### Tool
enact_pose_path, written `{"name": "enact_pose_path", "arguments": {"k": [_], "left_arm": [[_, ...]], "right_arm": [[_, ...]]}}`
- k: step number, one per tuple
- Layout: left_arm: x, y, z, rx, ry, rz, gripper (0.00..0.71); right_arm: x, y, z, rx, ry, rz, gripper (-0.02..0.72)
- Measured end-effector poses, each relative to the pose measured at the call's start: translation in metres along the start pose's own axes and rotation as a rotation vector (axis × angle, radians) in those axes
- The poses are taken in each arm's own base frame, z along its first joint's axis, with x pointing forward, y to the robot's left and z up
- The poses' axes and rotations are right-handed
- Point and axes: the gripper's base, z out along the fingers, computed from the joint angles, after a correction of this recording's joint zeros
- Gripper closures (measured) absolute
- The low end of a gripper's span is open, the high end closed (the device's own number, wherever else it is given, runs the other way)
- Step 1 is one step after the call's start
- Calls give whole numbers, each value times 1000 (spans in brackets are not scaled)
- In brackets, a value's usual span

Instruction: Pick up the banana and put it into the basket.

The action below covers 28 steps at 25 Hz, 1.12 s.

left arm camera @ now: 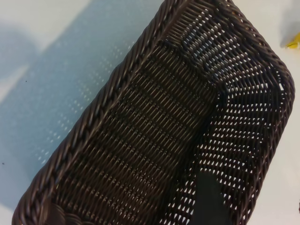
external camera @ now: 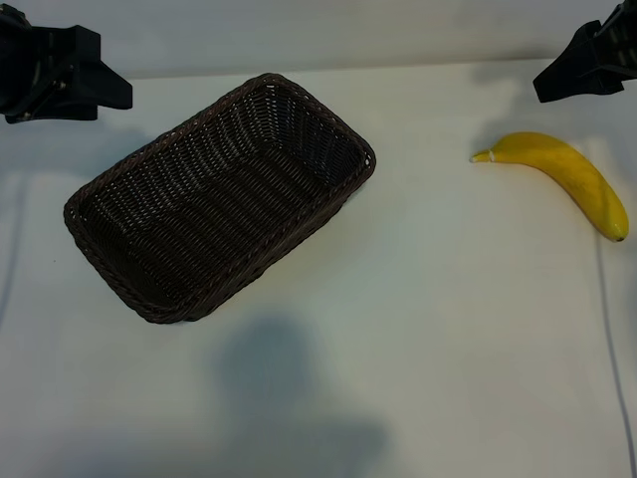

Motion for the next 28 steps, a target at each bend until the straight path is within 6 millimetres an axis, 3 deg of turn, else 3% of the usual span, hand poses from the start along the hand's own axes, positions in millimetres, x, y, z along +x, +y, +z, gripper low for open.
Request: {"name": "enact_pose_path", "arguments": {"k": [20, 28], "left_arm": [[-3, 0, 0, -11, -28, -82, 225], [29, -9, -8, -273, -67, -170, 223]], "right_arm": [[-3, -1, 0, 15, -37, 27, 181], [-4, -2, 0, 14, -41, 103, 181]]}}
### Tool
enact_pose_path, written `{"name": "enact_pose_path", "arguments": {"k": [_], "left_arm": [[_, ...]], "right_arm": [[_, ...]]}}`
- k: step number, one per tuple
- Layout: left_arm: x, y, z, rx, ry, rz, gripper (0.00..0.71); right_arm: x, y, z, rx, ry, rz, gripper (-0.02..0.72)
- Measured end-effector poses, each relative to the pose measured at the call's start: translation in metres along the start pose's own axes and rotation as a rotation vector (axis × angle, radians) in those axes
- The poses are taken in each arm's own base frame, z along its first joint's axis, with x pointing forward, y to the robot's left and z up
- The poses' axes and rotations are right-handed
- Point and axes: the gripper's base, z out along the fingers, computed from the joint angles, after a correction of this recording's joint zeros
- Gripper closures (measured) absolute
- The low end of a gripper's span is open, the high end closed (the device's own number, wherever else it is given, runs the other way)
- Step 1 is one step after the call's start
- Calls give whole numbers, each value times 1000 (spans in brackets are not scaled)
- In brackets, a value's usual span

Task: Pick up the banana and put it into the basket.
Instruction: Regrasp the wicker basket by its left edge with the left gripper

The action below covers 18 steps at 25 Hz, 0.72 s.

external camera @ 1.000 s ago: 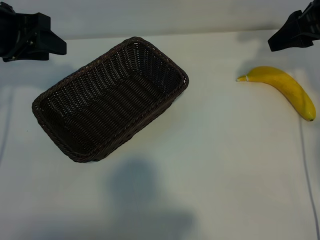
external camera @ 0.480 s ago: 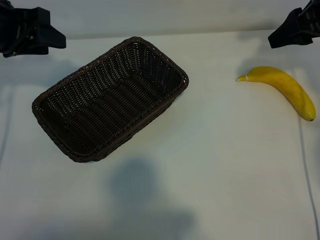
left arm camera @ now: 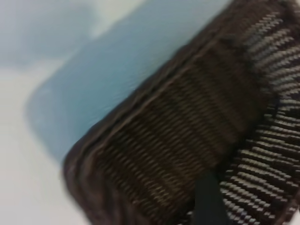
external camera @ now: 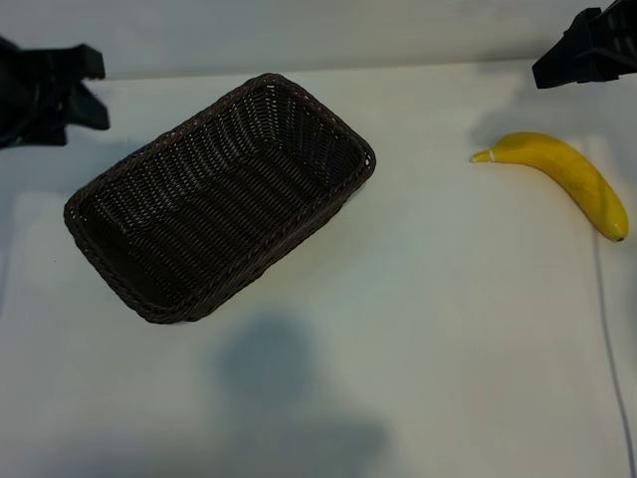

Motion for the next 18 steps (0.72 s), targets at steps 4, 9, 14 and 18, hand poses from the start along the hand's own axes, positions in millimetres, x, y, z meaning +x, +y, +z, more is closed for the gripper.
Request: {"name": "enact_pose_path", "arguments": {"k": [4, 9, 14, 18], "left_arm": [[23, 6, -1, -99, -14, -67, 212], [50, 25, 16, -197, 15, -176, 209], [62, 34, 35, -182, -52, -291, 209], [66, 37, 44, -164, -86, -329, 208]], "right_arm": [[0, 0, 0, 1, -2, 8, 181], [0, -1, 0, 8, 3, 3, 181], [1, -2, 0, 22, 11, -7, 181], [1, -2, 0, 23, 12, -8, 181]]}}
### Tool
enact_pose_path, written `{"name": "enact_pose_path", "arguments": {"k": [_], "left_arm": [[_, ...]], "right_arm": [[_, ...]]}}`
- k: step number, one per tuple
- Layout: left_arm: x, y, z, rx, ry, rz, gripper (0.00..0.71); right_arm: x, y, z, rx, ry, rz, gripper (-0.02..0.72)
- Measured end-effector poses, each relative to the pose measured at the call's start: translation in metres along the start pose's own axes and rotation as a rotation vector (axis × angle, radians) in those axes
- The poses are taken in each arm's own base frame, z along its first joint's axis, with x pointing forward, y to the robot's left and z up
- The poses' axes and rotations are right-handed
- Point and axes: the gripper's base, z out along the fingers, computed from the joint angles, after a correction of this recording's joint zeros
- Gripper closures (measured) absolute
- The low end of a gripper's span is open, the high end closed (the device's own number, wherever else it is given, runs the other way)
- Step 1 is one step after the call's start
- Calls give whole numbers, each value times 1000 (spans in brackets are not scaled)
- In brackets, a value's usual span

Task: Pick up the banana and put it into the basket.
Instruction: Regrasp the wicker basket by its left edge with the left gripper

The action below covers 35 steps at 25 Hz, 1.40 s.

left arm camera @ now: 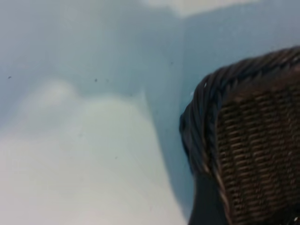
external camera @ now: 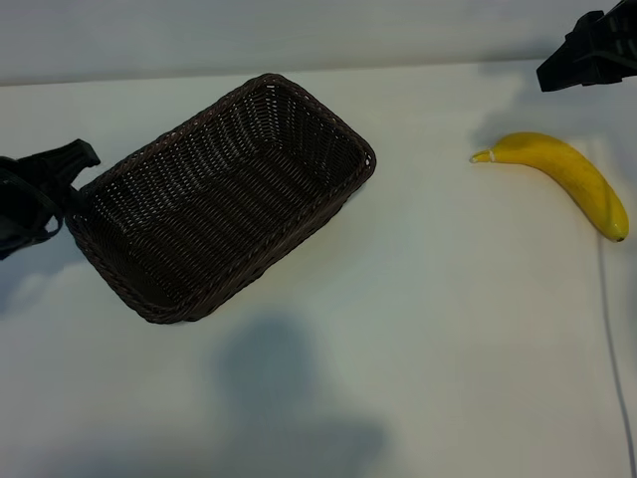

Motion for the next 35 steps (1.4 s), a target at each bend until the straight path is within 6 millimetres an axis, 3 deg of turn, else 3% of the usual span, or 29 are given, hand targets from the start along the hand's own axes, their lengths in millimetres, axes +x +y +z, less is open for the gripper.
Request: {"name": "enact_pose_path", "arguments": {"k": [19, 28, 32, 35], "left_arm": [[14, 2, 70, -15, 144, -91, 208], [19, 1, 89, -4, 193, -116, 211], [20, 1, 92, -8, 198, -116, 245], [20, 1, 92, -7, 197, -105, 341]], "right_arm": [[1, -1, 0, 15, 10, -15, 181], [1, -2, 0, 17, 11, -17, 181], [1, -2, 0, 19, 13, -18, 181], [1, -2, 0, 20, 13, -19, 181]]}}
